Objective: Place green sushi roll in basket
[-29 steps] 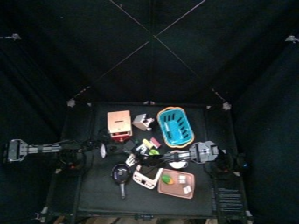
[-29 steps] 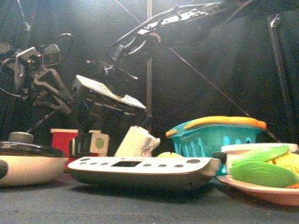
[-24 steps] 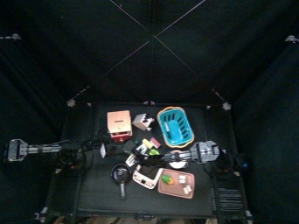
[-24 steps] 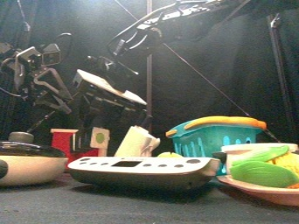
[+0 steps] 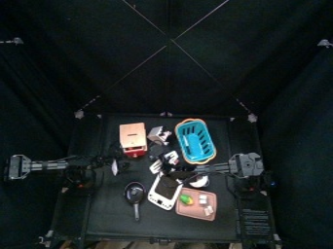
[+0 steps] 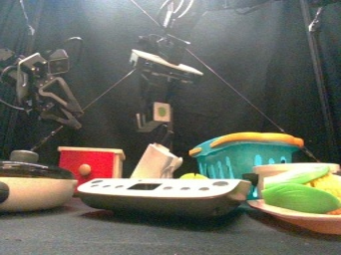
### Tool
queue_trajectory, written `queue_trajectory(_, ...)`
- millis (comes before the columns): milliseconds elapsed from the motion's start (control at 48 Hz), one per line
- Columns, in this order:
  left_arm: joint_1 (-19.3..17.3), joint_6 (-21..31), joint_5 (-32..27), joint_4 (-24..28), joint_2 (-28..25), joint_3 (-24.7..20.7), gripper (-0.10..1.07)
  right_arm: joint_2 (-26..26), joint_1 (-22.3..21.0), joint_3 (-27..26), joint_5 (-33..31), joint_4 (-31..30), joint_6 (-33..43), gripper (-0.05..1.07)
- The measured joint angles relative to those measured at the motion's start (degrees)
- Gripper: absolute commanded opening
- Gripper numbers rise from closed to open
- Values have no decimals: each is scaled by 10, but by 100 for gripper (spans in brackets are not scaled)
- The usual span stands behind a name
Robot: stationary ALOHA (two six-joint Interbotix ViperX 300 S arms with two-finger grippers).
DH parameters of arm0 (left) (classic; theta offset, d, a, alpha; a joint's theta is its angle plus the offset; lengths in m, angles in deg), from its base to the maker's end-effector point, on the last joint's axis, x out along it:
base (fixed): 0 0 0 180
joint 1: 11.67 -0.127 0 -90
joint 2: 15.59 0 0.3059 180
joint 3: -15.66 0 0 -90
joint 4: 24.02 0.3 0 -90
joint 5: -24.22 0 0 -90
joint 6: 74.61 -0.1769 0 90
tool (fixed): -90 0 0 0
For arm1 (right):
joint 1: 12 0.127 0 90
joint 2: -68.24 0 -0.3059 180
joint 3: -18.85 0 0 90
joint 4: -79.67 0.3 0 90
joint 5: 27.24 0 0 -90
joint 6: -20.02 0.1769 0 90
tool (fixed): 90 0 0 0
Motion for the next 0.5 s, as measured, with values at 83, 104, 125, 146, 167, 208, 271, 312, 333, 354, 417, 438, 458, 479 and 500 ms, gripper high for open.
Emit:
queue_trajectory(83, 0, 0, -1, 0, 0, 0, 84, 25, -13, 20, -25, -1, 1, 77)
queue_trajectory(104, 0, 0, 0, 0, 0, 0, 84, 33, -17, 26, -29, -1, 3, 77)
queue_trajectory(125, 0, -1, 0, 0, 0, 1, 84, 40, -19, 36, -33, -1, 4, 77)
queue_trajectory(146, 0, -1, -1, 0, 0, 1, 84, 51, -24, 47, -38, -1, 5, 77)
queue_trajectory(167, 0, -1, -1, 0, 0, 0, 84, 59, -25, 54, -40, -1, 6, 77)
queue_trajectory(208, 0, 0, -1, 0, 0, 0, 84, 76, -31, 70, -40, -2, 12, 77)
queue_trajectory(271, 0, 0, 0, 0, 0, 1, 84, 105, -38, 99, -40, -3, 33, 77)
queue_trajectory(312, 0, 0, 0, 0, 0, 0, 84, 126, -41, 120, -41, -6, 51, 77)
queue_trajectory(333, 0, 0, 0, 0, 0, 1, 84, 135, -43, 130, -38, -11, 62, 77)
queue_trajectory(354, 0, -1, 0, 0, 0, 0, 84, 146, -44, 142, -35, -16, 75, 77)
queue_trajectory(417, 0, -1, 0, 0, 0, 1, 84, 180, -45, 182, -22, -33, 113, 77)
queue_trajectory(438, 0, 0, -1, 0, 0, 0, 84, 190, -46, 194, -17, -39, 121, 77)
queue_trajectory(458, 0, 0, -1, -1, 0, 1, 84, 200, -47, 208, -10, -43, 130, 77)
queue_trajectory(479, 0, -1, 0, -1, 0, 0, 84, 210, -49, 220, 0, -47, 139, 77)
queue_trajectory(500, 0, -1, -1, -1, 0, 1, 84, 218, -51, 233, 10, -49, 146, 77)
